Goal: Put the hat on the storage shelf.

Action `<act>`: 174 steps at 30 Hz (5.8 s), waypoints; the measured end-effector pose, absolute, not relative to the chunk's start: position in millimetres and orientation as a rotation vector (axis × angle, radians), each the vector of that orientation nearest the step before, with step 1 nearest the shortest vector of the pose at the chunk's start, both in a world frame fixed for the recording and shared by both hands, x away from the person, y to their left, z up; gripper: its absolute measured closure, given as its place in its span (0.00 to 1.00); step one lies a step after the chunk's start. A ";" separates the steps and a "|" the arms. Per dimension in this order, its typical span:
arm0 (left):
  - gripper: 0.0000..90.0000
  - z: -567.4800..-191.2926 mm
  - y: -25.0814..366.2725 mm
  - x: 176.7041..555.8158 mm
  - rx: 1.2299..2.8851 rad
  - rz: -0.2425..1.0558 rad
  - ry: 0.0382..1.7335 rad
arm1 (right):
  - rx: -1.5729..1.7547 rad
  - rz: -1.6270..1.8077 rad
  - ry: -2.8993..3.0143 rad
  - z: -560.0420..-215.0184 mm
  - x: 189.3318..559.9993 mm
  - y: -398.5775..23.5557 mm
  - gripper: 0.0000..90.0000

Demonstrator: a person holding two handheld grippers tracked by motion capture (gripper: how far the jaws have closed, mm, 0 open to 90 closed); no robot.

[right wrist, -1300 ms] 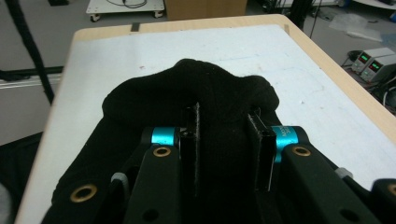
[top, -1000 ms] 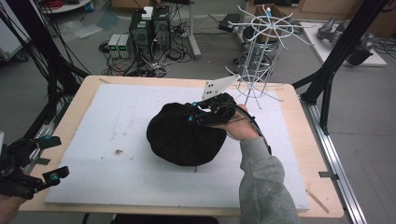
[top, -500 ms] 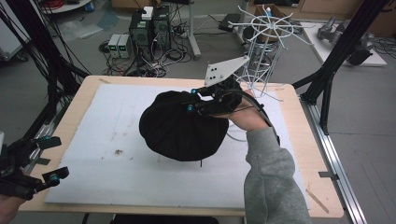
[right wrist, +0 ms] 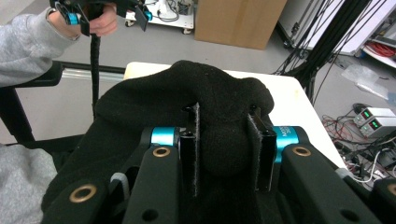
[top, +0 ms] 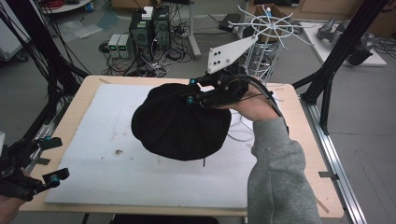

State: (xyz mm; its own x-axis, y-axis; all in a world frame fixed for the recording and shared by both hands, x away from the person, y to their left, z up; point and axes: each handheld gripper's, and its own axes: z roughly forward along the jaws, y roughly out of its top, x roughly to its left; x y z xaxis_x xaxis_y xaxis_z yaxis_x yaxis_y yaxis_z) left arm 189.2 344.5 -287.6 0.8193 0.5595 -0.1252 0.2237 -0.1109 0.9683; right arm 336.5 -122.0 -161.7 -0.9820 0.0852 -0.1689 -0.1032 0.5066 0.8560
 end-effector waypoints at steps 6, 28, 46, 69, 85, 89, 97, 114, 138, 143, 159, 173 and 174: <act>0.02 -287.5 342.9 188.9 1.692 0.303 0.595 | -0.021 1.473 2.551 -144.2 332.7 -122.1 0.79; 0.02 -290.0 343.8 193.4 1.689 0.292 0.609 | -0.006 1.453 2.425 -54.0 310.6 -140.1 0.79; 0.02 -294.7 346.4 201.6 1.688 0.269 0.618 | 0.000 1.421 2.412 -10.1 315.0 -153.0 0.79; 0.02 -300.1 366.0 207.5 1.640 0.281 0.685 | 0.112 1.484 2.326 36.0 361.5 -204.9 0.79; 0.02 -302.8 366.7 209.4 1.643 0.276 0.697 | 0.114 1.461 2.372 19.2 382.5 -201.0 0.79; 0.02 -303.1 365.9 209.6 1.646 0.275 0.695 | 0.082 1.464 2.400 9.6 385.2 -196.4 0.79; 0.02 -304.7 362.8 210.5 1.654 0.272 0.697 | 0.035 1.412 2.445 0.9 386.1 -185.8 0.79; 0.02 -304.7 362.2 209.6 1.655 0.270 0.695 | 0.021 1.217 2.527 -33.5 386.3 -165.5 0.78; 0.02 -301.6 353.5 206.5 1.674 0.273 0.667 | -0.005 0.975 2.541 -61.1 368.9 -151.6 0.75; 0.02 -301.4 353.9 206.8 1.672 0.273 0.669 | 0.007 0.986 2.544 -64.3 368.8 -151.4 0.73; 0.02 -302.8 353.4 208.6 1.679 0.272 0.670 | 0.062 1.063 2.519 -62.7 370.4 -159.3 0.62; 0.02 -303.3 351.9 208.8 1.680 0.269 0.667 | 0.038 1.279 2.436 -51.2 357.0 -169.0 0.17; 0.02 -303.4 351.9 208.8 1.680 0.267 0.667 | 0.044 1.278 2.454 -51.3 356.1 -169.0 0.17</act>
State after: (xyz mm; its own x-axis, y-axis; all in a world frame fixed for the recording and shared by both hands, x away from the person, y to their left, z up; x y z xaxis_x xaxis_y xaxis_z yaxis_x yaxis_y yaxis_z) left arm 208.8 351.9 -303.4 0.8064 0.5619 -0.1844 0.2790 -0.0865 0.9564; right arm 356.1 -169.0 -51.3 -0.9303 0.1959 -0.3102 -0.1418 0.5879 0.7964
